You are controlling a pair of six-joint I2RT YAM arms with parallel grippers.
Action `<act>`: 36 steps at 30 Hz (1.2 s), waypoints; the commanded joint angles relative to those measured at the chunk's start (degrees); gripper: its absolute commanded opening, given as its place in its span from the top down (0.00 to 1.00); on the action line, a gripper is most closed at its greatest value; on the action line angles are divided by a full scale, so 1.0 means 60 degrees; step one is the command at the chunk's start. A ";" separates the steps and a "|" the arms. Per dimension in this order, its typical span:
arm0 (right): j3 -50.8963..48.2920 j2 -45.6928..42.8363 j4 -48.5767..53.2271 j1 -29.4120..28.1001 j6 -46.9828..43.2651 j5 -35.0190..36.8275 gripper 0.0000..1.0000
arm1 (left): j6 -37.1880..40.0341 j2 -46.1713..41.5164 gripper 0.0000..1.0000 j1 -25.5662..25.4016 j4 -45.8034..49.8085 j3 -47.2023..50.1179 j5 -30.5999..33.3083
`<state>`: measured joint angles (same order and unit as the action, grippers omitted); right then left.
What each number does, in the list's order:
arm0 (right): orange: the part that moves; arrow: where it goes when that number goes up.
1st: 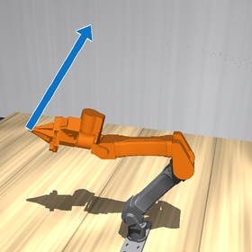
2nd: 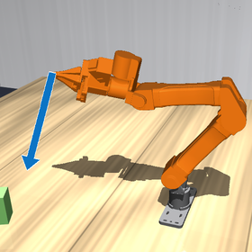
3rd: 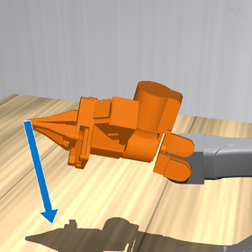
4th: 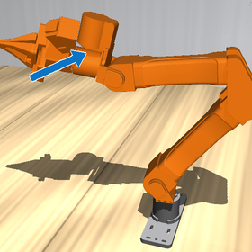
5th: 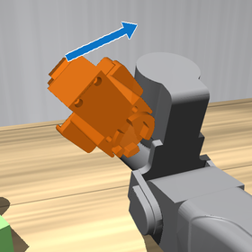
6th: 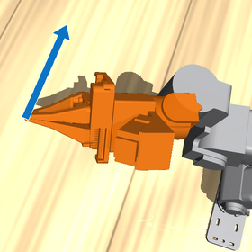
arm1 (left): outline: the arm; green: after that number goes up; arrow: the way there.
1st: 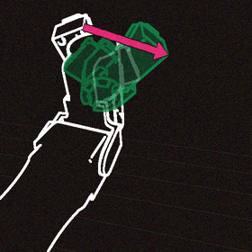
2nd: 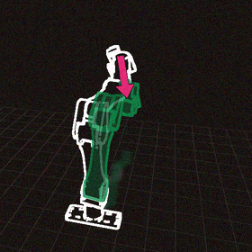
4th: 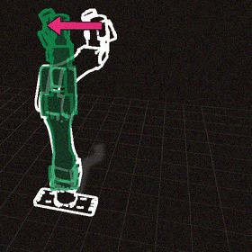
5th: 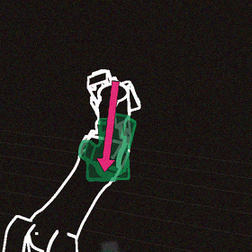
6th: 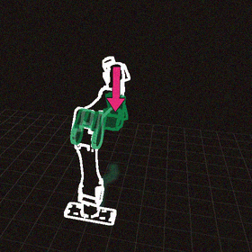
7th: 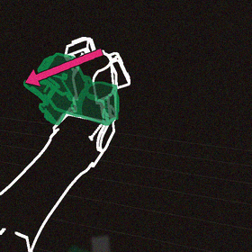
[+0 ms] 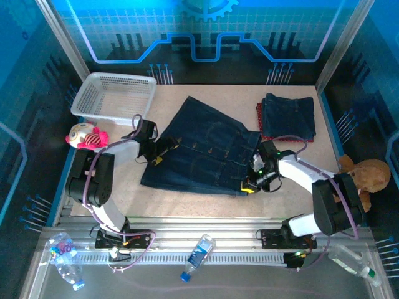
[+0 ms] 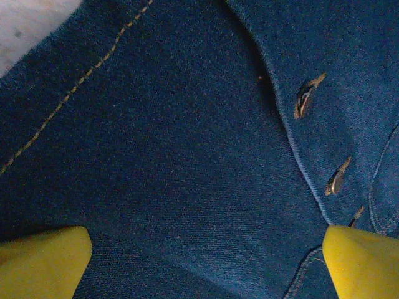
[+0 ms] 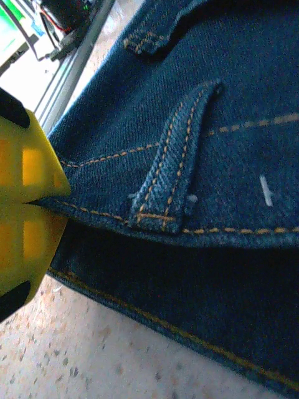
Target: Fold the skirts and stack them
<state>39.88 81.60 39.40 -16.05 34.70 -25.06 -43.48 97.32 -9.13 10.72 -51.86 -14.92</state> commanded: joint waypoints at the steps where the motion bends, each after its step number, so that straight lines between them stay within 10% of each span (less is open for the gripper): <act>1: -0.0109 0.0355 0.1312 0.0178 0.0128 0.1016 0.96 | 0.0519 0.0402 0.01 0.0073 0.0559 0.0417 0.0343; 14: 0.1393 -0.1461 0.2131 -0.0118 0.0525 0.2535 0.48 | 0.0452 -0.3305 0.01 0.0181 0.2932 0.0675 0.1990; 17: 0.1345 -0.1464 0.1595 -0.0062 0.1005 0.1147 0.01 | -0.0055 -0.4166 0.01 0.0479 0.3271 0.1267 0.2735; 36: -0.1767 -0.2483 -0.1286 -0.0369 0.5974 -0.1091 0.18 | -0.2149 -0.6396 0.01 0.1624 0.3336 0.3282 0.3171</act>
<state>31.77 68.36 34.70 -17.43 64.12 -30.52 -54.65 59.55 -0.05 29.61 -32.27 2.83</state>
